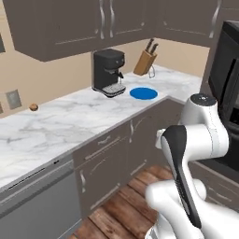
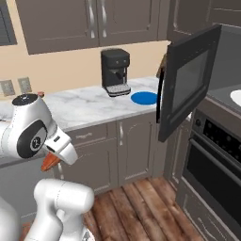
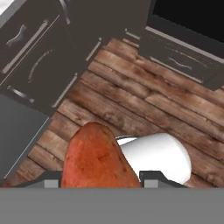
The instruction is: Pick the sweet potato from the counter and place it in the microwave. Then turn on the microwave.
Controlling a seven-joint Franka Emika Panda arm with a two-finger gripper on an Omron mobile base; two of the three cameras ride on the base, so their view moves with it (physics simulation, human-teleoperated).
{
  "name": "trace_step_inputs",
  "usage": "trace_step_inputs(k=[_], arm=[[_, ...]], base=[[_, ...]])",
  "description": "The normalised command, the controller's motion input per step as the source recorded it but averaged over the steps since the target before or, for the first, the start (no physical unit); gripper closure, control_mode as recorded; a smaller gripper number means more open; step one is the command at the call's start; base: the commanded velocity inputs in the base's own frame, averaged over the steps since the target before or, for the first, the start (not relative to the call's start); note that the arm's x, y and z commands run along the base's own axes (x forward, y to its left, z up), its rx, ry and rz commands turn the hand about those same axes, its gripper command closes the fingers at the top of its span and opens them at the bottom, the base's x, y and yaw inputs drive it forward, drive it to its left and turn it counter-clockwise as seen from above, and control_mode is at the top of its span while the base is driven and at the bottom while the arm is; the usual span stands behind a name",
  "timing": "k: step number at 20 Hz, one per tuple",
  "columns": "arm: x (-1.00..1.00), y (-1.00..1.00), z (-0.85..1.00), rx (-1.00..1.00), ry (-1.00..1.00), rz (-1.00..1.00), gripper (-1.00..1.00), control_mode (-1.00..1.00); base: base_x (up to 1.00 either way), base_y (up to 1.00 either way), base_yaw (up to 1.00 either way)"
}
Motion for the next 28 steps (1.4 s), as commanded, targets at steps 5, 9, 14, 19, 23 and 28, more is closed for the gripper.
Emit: trace_step_inputs(k=[5, 9, 14, 19, 23, 28], arm=[[0.00, 0.00, 0.00, 0.00, 0.00, 0.00, 1.00, 1.00], [0.00, 0.00, 0.00, 0.00, 0.00, 0.00, 1.00, 1.00], [0.00, 0.00, 0.00, 0.00, 0.00, 0.00, 1.00, 1.00], [0.00, 0.00, 0.00, 0.00, 0.00, 0.00, 1.00, 1.00], [0.00, 0.00, 0.00, 0.00, 0.00, 0.00, 1.00, 1.00], [0.00, 0.00, 0.00, 0.00, 0.00, 0.00, 1.00, 1.00]], base=[[-0.56, 0.09, -0.14], [-0.48, 0.07, -0.32], [-0.40, 0.09, -0.50], [-0.38, 0.07, -0.55], [-0.37, 0.05, -0.58], [-0.37, 0.03, -0.55]])
